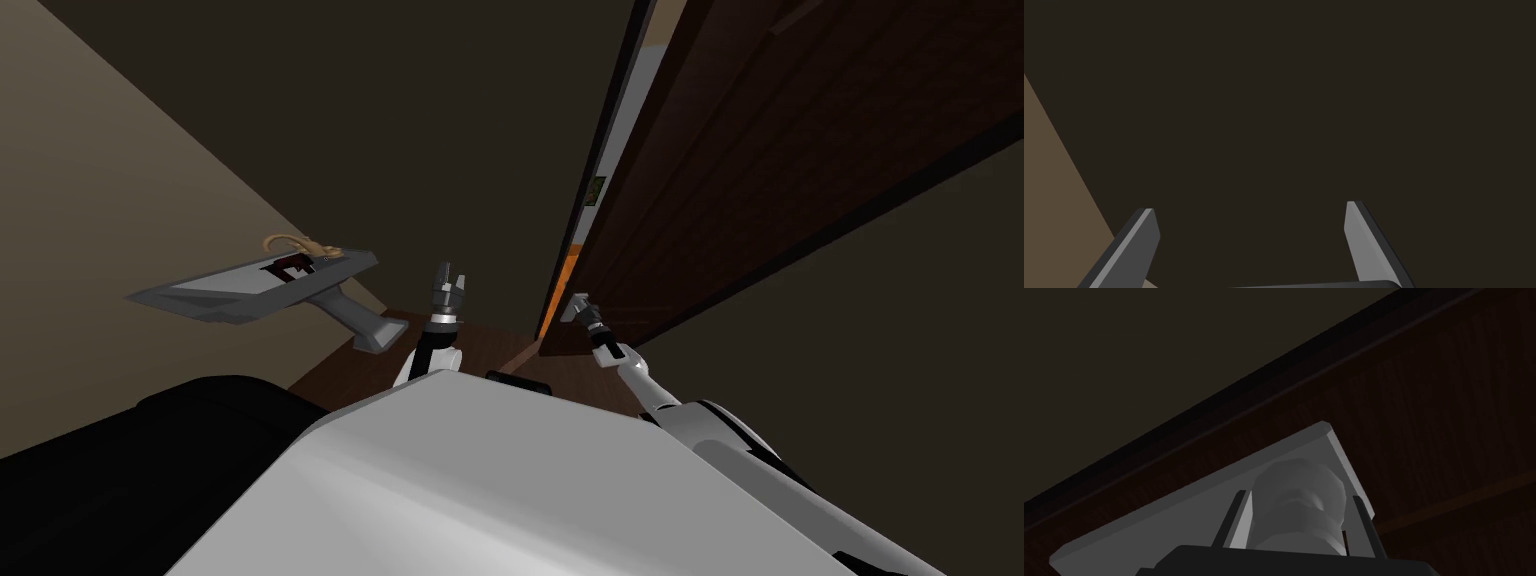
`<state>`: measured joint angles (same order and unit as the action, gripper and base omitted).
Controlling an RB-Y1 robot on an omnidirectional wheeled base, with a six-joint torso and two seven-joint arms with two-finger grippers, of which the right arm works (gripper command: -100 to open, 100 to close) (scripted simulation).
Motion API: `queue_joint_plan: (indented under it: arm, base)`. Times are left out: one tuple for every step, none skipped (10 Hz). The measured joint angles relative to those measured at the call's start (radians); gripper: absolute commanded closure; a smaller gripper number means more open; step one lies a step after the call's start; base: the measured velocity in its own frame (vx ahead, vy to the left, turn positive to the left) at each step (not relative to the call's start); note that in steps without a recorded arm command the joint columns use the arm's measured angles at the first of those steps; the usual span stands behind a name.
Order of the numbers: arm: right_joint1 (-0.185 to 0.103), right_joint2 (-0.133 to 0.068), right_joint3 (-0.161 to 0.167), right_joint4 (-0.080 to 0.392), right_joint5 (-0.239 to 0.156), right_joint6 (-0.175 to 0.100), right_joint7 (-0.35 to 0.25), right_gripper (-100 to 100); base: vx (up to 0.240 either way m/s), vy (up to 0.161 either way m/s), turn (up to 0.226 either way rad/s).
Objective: Pull the door open
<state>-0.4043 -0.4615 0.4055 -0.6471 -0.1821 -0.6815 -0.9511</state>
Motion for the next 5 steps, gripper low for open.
queue_joint_plan:
  arm:
    - [-0.003, 0.0, 0.009, -0.003, -0.007, 0.004, -0.024, 100]
    - [-0.008, 0.001, 0.021, -0.003, -0.017, 0.004, -0.051, 100]
    - [-0.01, 0.002, 0.028, -0.002, -0.021, 0.004, -0.075, 100]
    - [-0.02, 0.004, 0.039, 0.011, -0.028, 0.0, -0.104, 100]
    - [-0.022, 0.005, 0.044, 0.01, -0.032, 0.0, -0.124, 100]
  base:
    - [-0.027, -0.032, -0.036]
    - [-0.022, -0.026, -0.01]
    - [-0.019, -0.028, -0.025]
    - [-0.015, -0.018, -0.007]
    - [-0.017, -0.02, -0.025]
